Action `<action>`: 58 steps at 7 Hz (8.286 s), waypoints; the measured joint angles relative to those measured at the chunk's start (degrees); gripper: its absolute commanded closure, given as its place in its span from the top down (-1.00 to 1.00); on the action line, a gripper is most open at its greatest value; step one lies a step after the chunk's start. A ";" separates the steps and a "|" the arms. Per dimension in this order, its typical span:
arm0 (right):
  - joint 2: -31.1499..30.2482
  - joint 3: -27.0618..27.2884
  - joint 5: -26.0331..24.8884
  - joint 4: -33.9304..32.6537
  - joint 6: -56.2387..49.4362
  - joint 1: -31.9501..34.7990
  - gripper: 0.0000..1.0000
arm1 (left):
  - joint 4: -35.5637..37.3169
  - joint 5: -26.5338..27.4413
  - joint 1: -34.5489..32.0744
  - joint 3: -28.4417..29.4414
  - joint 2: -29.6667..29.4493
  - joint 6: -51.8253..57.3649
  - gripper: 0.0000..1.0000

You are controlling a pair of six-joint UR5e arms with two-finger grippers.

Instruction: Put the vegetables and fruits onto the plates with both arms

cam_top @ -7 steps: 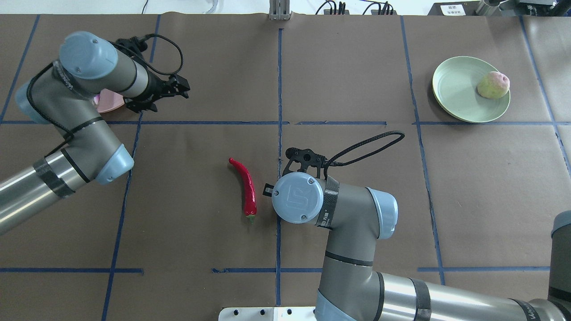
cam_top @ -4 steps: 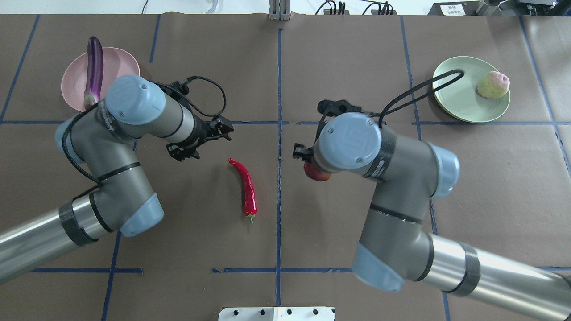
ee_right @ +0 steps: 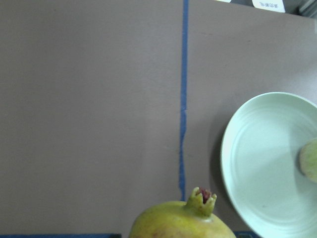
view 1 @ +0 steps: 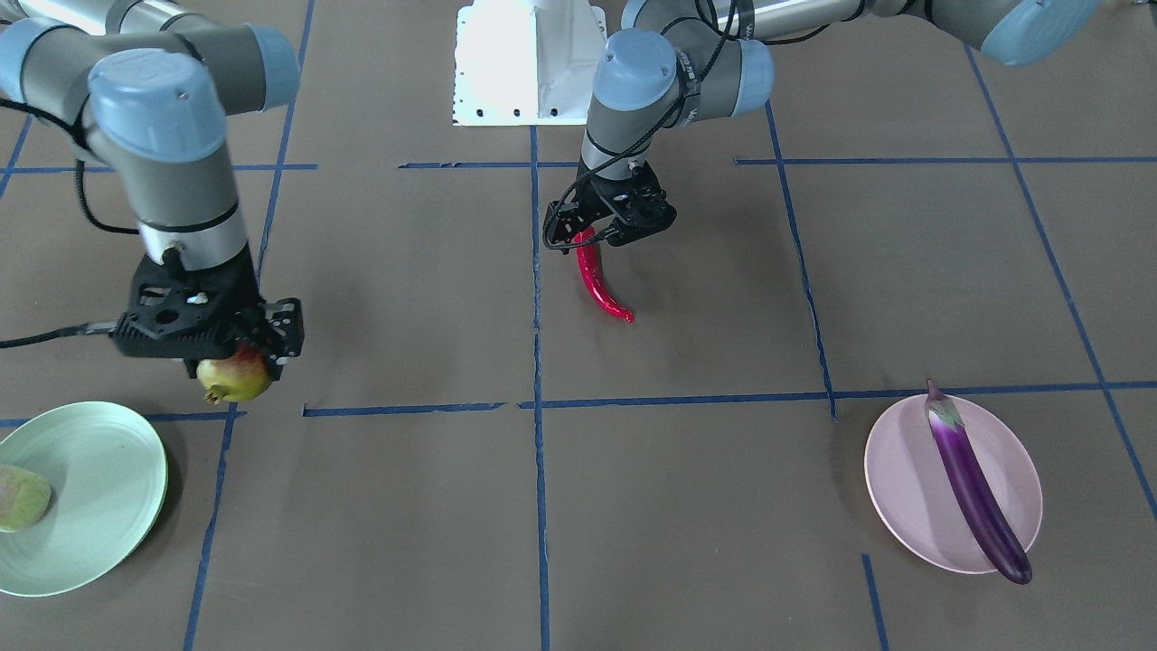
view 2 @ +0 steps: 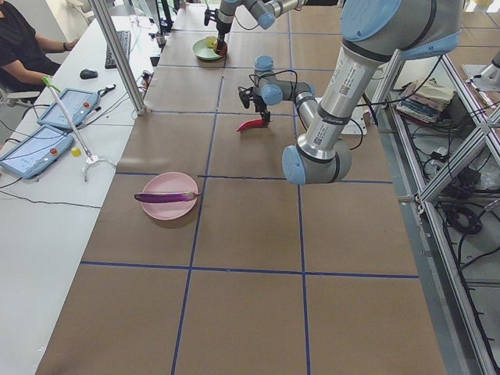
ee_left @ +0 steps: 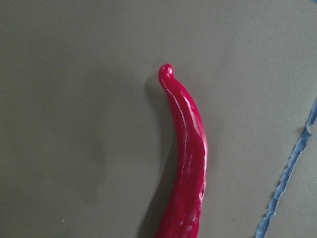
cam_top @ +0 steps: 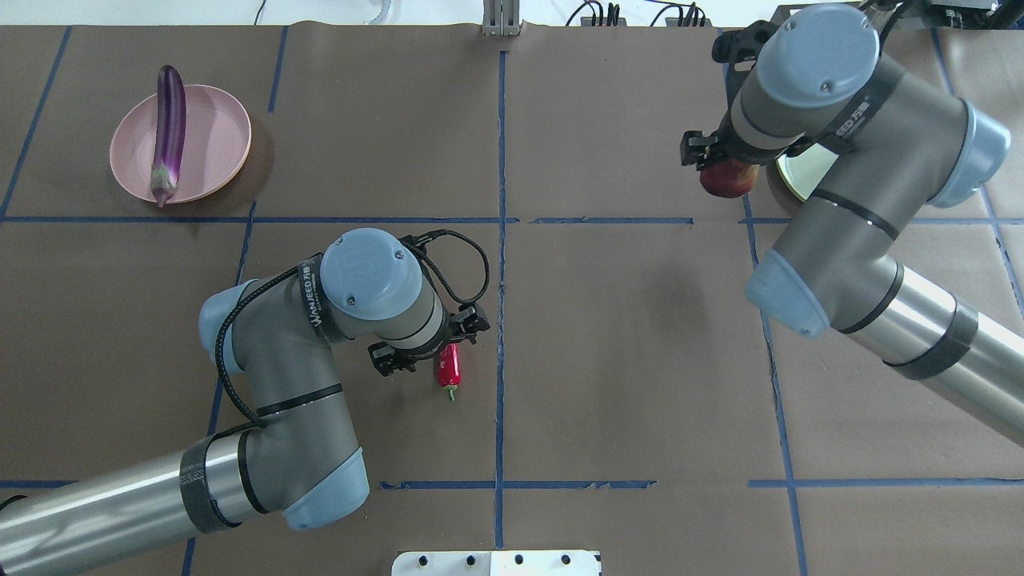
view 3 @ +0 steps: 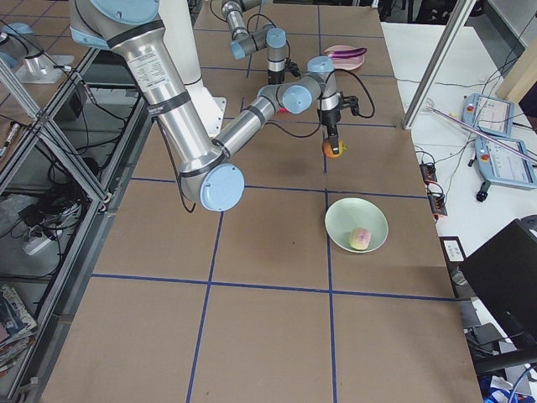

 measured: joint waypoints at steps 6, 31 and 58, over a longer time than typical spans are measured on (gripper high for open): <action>0.64 -24.38 0.07 16.51 -12.91 7.90 0.99 | 0.74 2.22 -4.71 0.85 -3.21 0.02 -1.00; -27.51 3.26 34.65 -7.92 -59.39 40.84 1.00 | 22.45 -28.45 -61.60 -18.24 39.46 102.32 1.00; -28.16 0.98 34.28 -7.46 -58.71 37.02 1.00 | 23.91 -29.79 -60.84 -20.15 46.80 102.32 1.00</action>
